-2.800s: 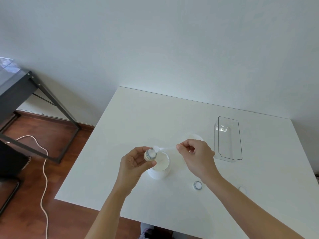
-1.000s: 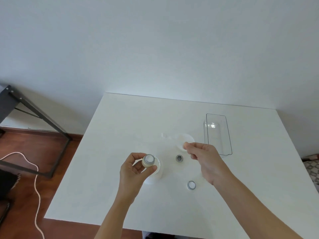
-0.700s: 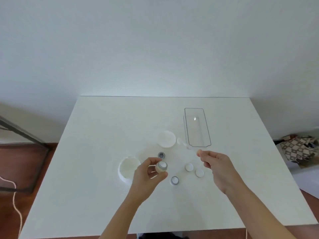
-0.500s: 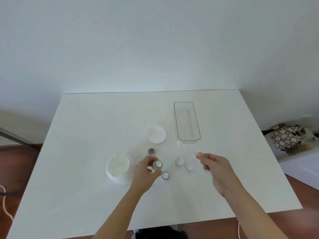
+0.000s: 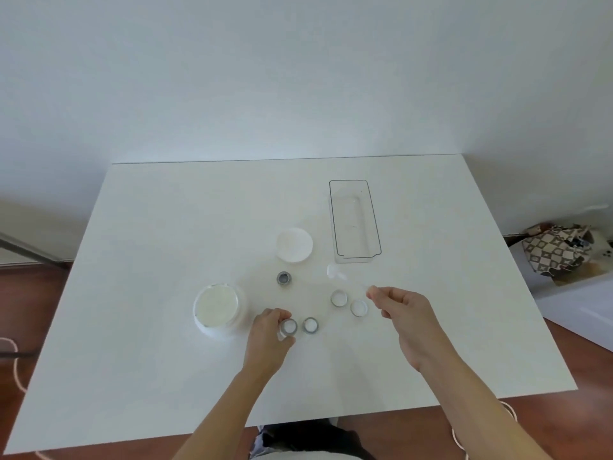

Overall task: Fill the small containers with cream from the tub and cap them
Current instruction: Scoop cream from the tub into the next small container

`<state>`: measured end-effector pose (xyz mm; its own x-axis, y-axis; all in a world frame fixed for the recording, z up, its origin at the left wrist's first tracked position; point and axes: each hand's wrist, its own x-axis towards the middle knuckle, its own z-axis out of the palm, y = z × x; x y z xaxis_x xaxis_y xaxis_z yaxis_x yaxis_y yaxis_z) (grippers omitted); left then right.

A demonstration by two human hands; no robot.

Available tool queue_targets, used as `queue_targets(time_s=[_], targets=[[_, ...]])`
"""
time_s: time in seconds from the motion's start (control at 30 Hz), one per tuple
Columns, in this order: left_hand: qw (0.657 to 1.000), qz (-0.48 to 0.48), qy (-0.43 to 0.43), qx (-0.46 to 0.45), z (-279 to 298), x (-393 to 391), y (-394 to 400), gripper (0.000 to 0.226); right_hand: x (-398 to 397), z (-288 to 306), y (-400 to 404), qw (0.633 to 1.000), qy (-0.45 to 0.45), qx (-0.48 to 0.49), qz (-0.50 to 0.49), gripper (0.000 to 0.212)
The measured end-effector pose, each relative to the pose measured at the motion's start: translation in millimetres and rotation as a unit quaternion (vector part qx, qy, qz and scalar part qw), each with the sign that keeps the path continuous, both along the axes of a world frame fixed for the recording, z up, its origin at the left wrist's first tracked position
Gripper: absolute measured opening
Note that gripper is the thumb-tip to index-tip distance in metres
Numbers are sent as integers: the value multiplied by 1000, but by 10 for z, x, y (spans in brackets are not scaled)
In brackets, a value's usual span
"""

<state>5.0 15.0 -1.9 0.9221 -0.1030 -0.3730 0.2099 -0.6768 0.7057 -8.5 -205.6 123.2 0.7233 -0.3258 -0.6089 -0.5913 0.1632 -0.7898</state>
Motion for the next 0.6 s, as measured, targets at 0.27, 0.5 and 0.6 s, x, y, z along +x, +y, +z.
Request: queue_targets(time_s=[0.27, 0.5, 0.6], targets=[[1000, -2, 17, -14, 57, 66, 62, 54, 47, 26, 31, 1000, -7, 10, 6, 10], [994, 103, -20, -43, 167, 487, -178, 59, 17, 66, -11, 1000, 4, -1, 13, 13], [991, 129, 11, -21, 77, 626, -256, 70, 36, 101, -22, 1000, 3, -13, 23, 13]])
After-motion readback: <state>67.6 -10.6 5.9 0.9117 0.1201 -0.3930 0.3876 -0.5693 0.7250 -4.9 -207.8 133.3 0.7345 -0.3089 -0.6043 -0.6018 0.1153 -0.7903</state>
